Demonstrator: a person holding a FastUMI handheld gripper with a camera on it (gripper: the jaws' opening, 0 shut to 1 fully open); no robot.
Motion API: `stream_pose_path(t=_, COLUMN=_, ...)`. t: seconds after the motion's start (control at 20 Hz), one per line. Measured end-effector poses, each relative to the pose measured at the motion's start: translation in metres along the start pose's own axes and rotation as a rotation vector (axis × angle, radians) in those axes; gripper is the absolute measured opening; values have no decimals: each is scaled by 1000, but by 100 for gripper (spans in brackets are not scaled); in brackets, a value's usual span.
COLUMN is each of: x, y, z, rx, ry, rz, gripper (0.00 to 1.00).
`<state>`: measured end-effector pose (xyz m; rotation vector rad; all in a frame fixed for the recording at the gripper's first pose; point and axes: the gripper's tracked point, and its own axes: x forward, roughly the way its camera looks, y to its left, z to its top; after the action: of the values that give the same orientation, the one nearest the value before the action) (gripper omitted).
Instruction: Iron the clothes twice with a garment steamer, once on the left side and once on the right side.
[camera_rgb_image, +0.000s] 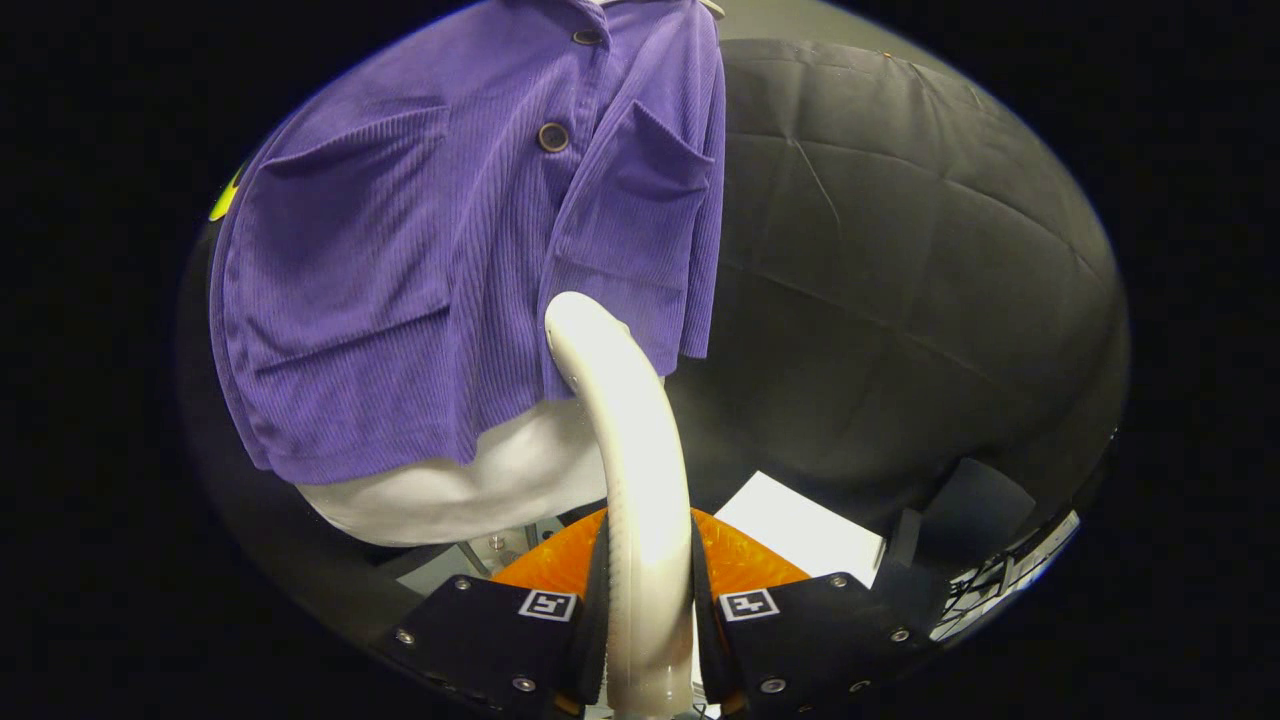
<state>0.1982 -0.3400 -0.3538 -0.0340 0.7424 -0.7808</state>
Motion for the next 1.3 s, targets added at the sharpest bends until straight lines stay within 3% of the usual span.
stream_pose_path(t=0.35, x=-3, y=-6, z=-38, rx=0, ry=53, rz=7, gripper=38)
stream_pose_path(t=0.55, x=-29, y=-27, z=-42, rx=2, ry=28, rz=9, gripper=38)
stream_pose_path(t=1.3, x=-211, y=-85, z=-11, rx=-41, ry=-237, rz=235, gripper=38)
